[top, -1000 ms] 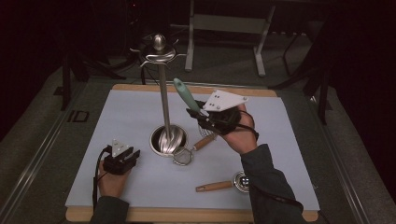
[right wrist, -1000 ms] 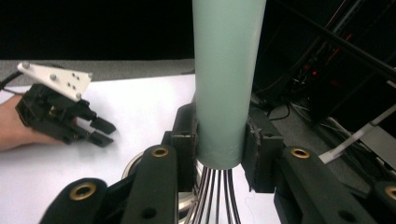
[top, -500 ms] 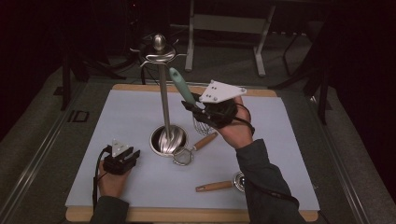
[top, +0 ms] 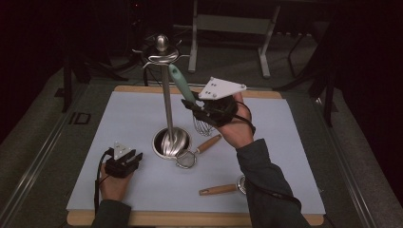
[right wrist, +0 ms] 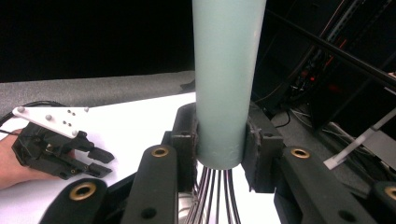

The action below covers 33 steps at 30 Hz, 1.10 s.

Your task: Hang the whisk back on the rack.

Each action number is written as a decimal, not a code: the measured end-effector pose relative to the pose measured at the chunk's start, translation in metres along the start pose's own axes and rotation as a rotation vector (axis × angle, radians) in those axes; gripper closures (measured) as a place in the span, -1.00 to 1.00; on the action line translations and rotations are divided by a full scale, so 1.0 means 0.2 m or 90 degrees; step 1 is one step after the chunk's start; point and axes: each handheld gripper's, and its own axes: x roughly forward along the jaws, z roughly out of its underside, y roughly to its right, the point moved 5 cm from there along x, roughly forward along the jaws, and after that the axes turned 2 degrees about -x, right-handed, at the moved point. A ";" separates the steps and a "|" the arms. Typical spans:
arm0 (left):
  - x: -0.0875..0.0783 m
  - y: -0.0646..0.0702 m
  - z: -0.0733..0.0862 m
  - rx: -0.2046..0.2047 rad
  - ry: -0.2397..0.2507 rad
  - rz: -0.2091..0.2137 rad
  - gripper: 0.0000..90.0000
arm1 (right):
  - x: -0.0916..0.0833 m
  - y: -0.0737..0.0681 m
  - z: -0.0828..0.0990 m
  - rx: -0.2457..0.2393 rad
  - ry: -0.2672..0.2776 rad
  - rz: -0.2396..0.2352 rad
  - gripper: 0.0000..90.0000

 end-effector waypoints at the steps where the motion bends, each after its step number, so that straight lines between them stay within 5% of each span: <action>1: 0.00 0.00 0.00 0.000 0.000 0.000 0.46 | 0.00 0.00 0.00 -0.001 0.000 0.000 0.54; 20: 0.00 0.00 0.00 0.000 0.000 0.001 0.46 | 0.08 0.01 0.02 0.021 -0.015 -0.007 0.53; 33: 0.00 0.00 0.00 0.000 -0.001 0.002 0.46 | 0.10 -0.07 0.04 -0.022 -0.040 -0.012 0.34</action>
